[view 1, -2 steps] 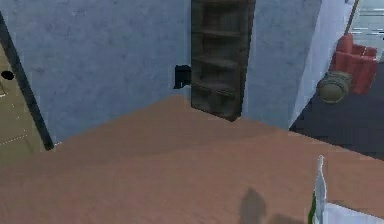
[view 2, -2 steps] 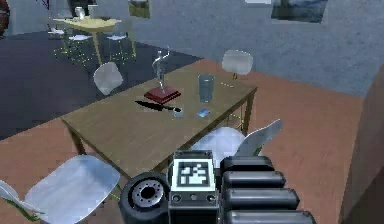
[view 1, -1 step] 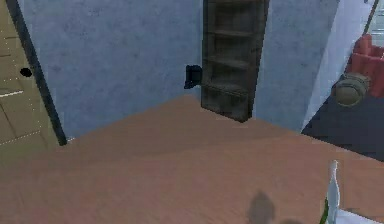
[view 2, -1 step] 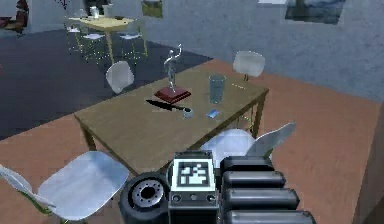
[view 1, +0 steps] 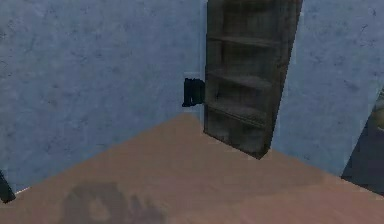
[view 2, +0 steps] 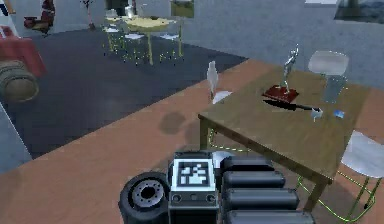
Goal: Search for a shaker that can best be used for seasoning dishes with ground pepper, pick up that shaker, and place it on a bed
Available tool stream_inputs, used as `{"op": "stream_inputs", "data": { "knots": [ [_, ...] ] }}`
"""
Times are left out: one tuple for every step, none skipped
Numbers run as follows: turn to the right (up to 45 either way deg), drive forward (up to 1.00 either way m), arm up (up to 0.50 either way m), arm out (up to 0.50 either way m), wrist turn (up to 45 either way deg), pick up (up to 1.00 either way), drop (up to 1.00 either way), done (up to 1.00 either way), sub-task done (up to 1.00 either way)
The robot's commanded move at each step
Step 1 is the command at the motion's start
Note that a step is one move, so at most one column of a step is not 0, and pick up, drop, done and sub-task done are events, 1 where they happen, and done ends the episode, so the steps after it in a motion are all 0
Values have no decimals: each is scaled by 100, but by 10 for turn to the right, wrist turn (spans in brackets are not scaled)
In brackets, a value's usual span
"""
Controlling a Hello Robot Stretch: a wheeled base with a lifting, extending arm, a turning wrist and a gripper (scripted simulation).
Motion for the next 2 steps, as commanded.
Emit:
{"op": "stream_inputs", "data": {
  "knots": [
    [420, 0, 0, 0, 0, 0, 0, 0, 0],
    [0, 65, 0, 0, 0, 0, 0, 0, 0]
  ]
}}
